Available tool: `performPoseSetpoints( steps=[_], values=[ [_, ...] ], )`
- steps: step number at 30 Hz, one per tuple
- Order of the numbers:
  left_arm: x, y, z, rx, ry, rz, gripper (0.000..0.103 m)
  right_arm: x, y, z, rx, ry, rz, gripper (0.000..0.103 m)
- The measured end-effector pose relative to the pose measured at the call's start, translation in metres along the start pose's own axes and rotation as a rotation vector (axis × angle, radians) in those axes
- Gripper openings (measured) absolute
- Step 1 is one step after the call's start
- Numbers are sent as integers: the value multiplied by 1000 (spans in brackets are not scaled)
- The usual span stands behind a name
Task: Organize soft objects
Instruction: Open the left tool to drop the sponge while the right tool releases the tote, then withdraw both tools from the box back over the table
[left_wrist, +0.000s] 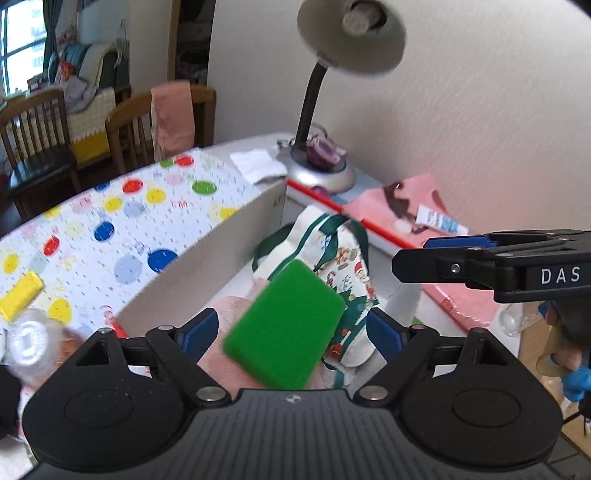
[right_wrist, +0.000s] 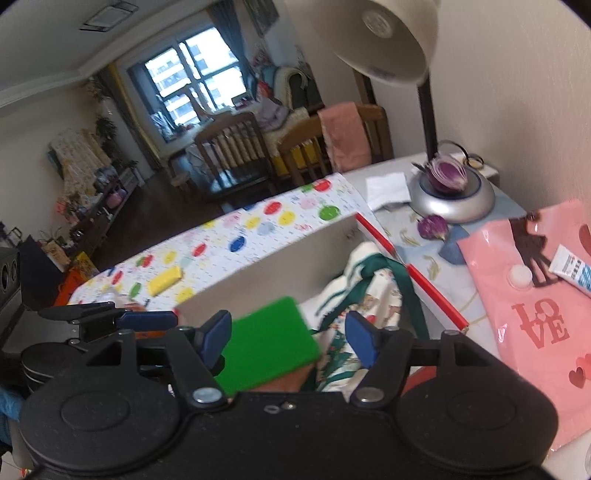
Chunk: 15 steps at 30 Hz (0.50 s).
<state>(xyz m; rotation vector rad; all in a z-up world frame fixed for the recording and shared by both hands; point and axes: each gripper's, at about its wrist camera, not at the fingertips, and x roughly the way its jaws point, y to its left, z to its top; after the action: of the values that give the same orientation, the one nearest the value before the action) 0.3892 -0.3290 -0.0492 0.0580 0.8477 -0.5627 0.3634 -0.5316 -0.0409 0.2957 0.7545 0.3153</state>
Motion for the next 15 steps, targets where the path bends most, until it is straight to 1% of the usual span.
performPoseSetpoints(
  steps=[6,11,15],
  values=[
    [-48,9,-15,-4,-75,8,87,-21,33,-7,-48,-42,38,74],
    [-88,22,-29,-12,-137,37,87,-31,63,-17,-79,-59,62,78],
    [-118,37,-42,-30,-176,60,87,-35,87,-25,-94,-63,88,79]
  ],
)
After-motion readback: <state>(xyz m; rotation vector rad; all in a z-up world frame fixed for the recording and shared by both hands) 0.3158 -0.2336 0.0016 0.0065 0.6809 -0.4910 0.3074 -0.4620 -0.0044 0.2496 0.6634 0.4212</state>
